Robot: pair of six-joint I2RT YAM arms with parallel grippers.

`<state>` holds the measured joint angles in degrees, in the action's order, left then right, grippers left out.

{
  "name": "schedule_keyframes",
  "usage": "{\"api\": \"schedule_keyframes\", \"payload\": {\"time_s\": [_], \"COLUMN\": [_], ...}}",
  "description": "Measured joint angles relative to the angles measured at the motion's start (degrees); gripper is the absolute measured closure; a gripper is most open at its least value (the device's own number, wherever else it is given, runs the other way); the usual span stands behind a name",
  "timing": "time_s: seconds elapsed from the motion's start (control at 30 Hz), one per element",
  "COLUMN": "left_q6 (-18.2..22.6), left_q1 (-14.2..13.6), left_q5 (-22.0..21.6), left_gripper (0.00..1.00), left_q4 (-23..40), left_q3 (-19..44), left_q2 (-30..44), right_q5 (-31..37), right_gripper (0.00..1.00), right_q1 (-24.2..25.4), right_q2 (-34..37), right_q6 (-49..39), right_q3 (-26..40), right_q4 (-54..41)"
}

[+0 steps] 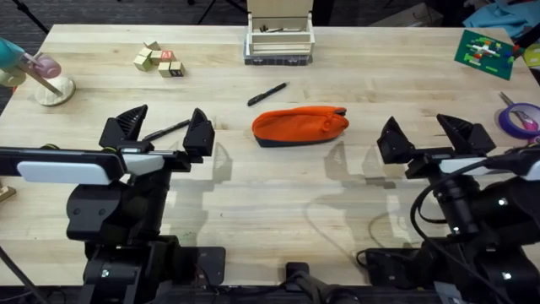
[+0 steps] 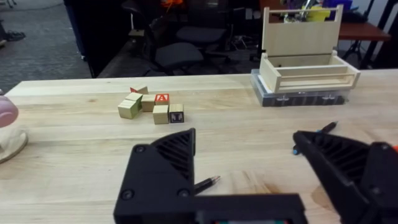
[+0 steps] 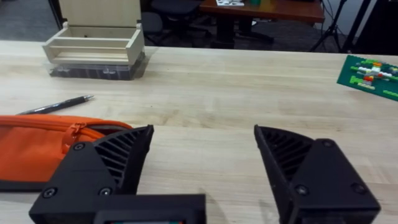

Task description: Unzip the bag, pick up the pens from the table one at a time and place them inside, then zip the bag closed.

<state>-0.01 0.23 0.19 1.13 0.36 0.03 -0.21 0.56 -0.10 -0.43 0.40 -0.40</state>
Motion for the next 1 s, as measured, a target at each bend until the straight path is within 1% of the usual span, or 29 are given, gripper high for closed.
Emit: {"api": "schedule_keyframes", "payload": {"time_s": [0.13, 0.33, 0.57, 0.67, 0.77, 0.9, 1.0], "left_q6": [0.1, 0.3, 0.5, 0.4, 0.4, 0.4, 0.4], "left_q1": [0.0, 0.0, 0.0, 0.0, 0.0, 0.0, 0.0], "left_q5": [-0.1, -1.9, -1.9, -1.9, -1.9, -1.9, -1.9], "left_gripper": [0.008, 0.008, 0.008, 0.009, 0.008, 0.009, 0.008], "left_q4": [0.0, 0.1, 0.7, 5.9, 11.9, 19.0, 24.0], "left_q3": [0.0, 0.0, 0.1, 1.5, 5.1, 12.8, 19.0], "left_q2": [0.0, 0.0, 0.0, 0.0, 0.0, 0.0, 1.2], "right_q5": [0.0, 0.0, 0.2, 0.2, 0.2, 0.2, 0.2], "right_gripper": [0.005, 0.003, 0.004, 0.003, 0.003, 0.005, 0.005], "right_q1": [0.0, 0.0, 0.0, 0.0, 0.0, 0.0, 0.0], "right_q2": [0.0, 0.0, 0.0, 0.0, 0.0, 0.0, 0.2], "right_q6": [0.0, 0.0, -0.3, -0.5, -0.5, -0.7, -0.9], "right_q3": [0.0, 0.0, 0.0, 0.1, 1.4, 4.8, 9.6], "right_q4": [-0.3, -0.3, -0.2, -0.5, -3.0, -9.2, -14.0]}}
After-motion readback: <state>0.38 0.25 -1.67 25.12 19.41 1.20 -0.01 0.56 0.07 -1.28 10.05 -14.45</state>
